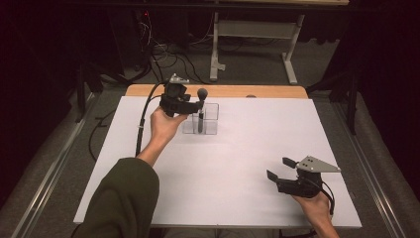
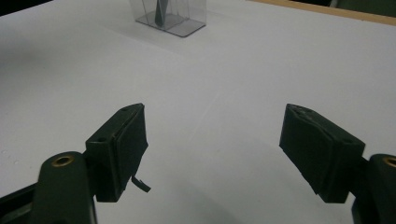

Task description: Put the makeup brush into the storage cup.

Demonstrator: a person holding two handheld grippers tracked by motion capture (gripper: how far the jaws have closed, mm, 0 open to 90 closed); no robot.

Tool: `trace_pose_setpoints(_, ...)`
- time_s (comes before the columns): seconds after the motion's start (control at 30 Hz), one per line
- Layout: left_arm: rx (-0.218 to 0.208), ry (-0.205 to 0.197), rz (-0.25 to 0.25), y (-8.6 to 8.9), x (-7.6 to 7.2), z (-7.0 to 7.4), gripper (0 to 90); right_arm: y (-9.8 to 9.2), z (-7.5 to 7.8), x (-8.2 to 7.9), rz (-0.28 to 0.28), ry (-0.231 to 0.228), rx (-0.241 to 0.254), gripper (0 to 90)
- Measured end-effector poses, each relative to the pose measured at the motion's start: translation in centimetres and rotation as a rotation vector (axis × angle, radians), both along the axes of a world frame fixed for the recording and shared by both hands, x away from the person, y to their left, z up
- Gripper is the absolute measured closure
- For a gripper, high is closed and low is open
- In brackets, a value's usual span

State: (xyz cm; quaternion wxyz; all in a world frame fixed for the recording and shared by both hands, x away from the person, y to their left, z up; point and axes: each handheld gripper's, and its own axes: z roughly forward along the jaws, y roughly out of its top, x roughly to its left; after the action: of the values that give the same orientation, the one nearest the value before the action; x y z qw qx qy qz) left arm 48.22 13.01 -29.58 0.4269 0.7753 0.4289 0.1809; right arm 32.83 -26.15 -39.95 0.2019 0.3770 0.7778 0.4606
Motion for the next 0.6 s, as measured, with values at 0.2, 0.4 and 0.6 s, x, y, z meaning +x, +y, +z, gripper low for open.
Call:
trace_pose_setpoints(0.2,0.007,-0.014,-0.011,0.2,-0.6,0.2,40.2,-0.1,0.0,0.0,-0.002,-0.003,0.003,24.7)
trace_pose_setpoints(0.4,-0.017,-0.017,-0.016,0.7,-1.1,0.2,40.3,0.0,0.0,-0.1,-0.004,-0.002,0.0,24.7)
trace_pose_setpoints(0.6,-0.023,-0.025,-0.03,0.8,-1.5,0.1,39.8,0.0,0.1,-0.1,-0.006,-0.004,0.002,24.7)
